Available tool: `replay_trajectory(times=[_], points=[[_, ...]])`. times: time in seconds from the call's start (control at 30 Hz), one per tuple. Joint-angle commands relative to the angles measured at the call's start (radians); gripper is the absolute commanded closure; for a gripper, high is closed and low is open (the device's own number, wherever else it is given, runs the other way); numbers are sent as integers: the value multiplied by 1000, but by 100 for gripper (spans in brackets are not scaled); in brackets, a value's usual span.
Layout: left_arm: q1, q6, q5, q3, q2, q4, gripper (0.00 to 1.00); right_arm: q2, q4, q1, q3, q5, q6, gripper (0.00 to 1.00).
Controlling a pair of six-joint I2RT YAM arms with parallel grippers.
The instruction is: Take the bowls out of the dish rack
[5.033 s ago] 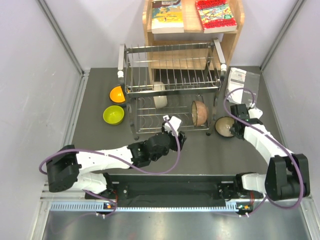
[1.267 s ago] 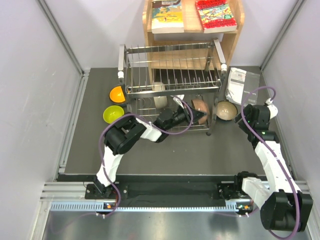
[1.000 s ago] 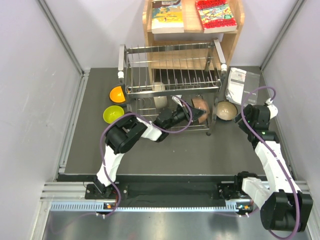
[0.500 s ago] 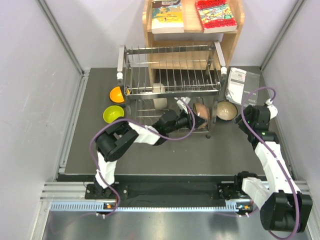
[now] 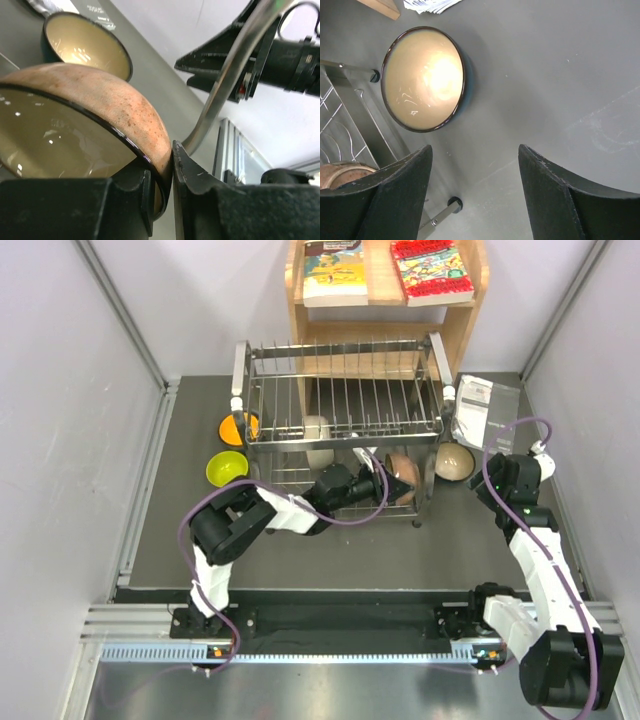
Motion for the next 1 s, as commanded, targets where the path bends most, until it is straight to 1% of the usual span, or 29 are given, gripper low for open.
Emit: replay_trajectory(times=[0.0,0.03,0.07,0.17,0.57,0.73,0.97], points=[[9,-57,-16,111,17,392,100,-19,16,-18,17,7,-21,30],[15,-77,-19,118,29,440,100,-18,16,-18,22,8,-23,30],[19,-111,-16,127,41,454,100,-13,16,-18,23,8,-23,30],[22,-140,-20,151,63,480,100,-4,19,-20,23,0,-23,30],[25,-169,-16,135,40,517,100,-4,28,-21,14,1,-26,30],[36,-203,-27,121,54,595,100,1,31,-21,13,-3,-21,30],[39,-266,-19,141,92,653,100,1,30,-23,14,3,-26,30]])
